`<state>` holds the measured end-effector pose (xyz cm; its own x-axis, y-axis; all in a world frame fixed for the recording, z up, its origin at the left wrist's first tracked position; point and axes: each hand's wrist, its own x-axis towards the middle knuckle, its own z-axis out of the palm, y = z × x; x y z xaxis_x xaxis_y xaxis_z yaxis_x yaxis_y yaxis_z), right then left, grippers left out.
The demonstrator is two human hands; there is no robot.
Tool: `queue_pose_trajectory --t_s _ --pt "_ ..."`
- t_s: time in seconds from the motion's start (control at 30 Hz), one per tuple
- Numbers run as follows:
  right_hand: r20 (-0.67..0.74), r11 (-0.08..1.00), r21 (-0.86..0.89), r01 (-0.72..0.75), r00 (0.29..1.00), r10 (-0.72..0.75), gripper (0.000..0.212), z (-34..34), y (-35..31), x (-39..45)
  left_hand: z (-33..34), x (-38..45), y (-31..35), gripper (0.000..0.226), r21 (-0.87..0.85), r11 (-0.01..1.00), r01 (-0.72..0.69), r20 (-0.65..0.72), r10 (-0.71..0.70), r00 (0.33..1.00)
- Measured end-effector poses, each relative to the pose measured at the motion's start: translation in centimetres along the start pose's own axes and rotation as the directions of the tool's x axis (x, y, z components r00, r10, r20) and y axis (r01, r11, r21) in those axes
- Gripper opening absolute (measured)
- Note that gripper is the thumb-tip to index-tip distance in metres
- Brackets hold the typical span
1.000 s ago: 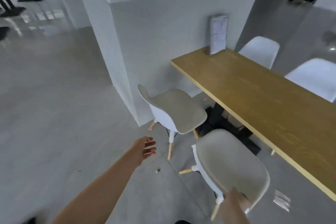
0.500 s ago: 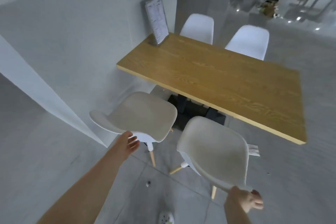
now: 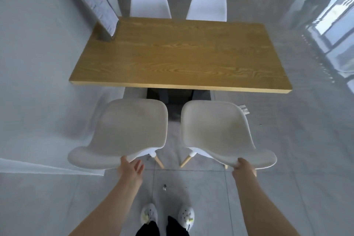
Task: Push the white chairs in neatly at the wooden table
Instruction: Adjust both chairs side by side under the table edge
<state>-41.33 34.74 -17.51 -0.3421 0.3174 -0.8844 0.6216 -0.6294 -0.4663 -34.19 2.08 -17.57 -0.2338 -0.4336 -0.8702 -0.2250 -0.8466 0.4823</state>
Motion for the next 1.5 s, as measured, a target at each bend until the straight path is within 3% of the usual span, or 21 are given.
queue_pose_trajectory --t_s 0.07,0.13,0.23,0.43,0.6,1.03,1.3,1.5 --pt "-0.081 0.997 0.019 0.073 0.994 -0.071 0.016 0.2 0.6 1.4 -1.6 1.1 0.5 0.036 -0.009 0.999 0.040 0.034 -0.040 0.999" --pt "0.003 0.990 0.129 0.049 0.999 -0.050 0.030 0.5 1.6 2.2 -2.9 3.1 2.2 0.029 -0.080 0.997 0.017 0.051 -0.013 0.999" --pt "0.113 0.978 0.209 -0.006 0.993 -0.018 0.019 0.7 2.1 2.0 -4.3 5.3 4.8 0.018 -0.152 0.988 -0.041 0.109 0.058 0.992" --pt "0.218 0.970 0.242 0.022 0.973 -0.077 0.026 0.6 2.8 1.0 -5.6 5.8 5.1 0.043 -0.137 0.988 -0.069 0.184 0.094 0.978" --pt "0.303 0.954 0.298 0.034 0.944 -0.128 0.044 1.3 5.3 -0.3 -5.8 4.3 3.6 0.056 -0.151 0.984 -0.095 0.215 0.127 0.968" --pt "0.248 0.962 0.271 0.036 0.963 -0.106 0.034 2.3 4.8 0.1 -3.4 5.7 4.1 0.059 -0.179 0.982 -0.055 0.264 0.102 0.959" --pt "0.236 0.961 0.275 0.041 0.966 -0.109 0.029 3.8 3.5 0.6 -3.8 6.0 4.7 0.037 -0.193 0.981 -0.021 0.214 0.063 0.975" --pt "0.206 0.960 0.278 0.031 0.974 -0.091 0.029 3.7 4.4 0.4 -3.1 6.1 4.8 0.035 -0.165 0.984 -0.067 0.166 0.095 0.982"
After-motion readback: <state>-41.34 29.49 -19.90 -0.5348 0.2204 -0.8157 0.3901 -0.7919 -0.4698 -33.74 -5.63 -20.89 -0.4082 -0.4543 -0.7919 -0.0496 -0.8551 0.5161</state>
